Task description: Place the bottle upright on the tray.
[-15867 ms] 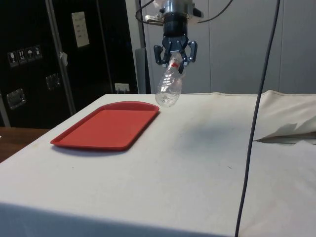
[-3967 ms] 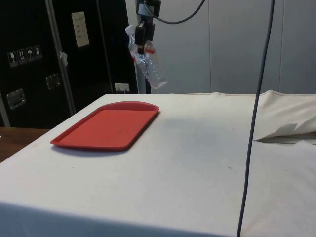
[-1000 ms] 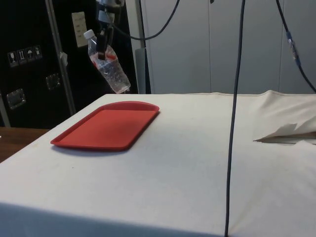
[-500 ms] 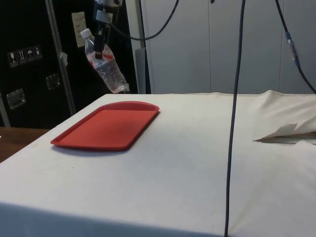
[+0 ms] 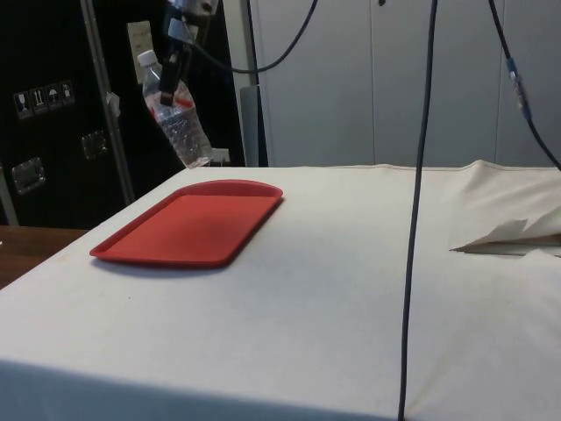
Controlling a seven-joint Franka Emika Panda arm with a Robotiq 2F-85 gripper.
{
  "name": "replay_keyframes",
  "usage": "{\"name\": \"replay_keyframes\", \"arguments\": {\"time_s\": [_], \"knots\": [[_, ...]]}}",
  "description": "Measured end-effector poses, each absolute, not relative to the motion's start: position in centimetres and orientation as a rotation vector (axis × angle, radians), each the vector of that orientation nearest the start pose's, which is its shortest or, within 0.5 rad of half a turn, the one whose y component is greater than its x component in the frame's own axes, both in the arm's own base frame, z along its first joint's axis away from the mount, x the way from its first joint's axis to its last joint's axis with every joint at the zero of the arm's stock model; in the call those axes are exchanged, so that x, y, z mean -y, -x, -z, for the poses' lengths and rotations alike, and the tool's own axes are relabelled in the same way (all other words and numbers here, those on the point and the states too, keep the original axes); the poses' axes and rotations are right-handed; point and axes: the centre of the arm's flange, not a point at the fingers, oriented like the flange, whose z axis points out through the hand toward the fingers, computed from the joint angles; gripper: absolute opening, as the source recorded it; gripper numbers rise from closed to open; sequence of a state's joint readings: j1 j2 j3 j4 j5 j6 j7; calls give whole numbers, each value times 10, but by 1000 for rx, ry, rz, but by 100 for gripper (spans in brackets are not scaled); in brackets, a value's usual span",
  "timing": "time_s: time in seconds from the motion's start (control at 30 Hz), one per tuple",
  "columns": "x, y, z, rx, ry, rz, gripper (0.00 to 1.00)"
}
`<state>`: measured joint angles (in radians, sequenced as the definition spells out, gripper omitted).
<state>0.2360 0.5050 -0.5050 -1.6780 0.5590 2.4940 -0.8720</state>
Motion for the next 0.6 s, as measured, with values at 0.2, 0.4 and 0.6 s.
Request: {"name": "replay_keyframes", "arguments": {"time_s": [0.2, 0.4, 0.6], "knots": [[141, -679, -371, 487, 3050, 709, 34], [139, -674, -372, 474, 3023, 757, 34], [139, -672, -373, 462, 2992, 808, 34]]}}
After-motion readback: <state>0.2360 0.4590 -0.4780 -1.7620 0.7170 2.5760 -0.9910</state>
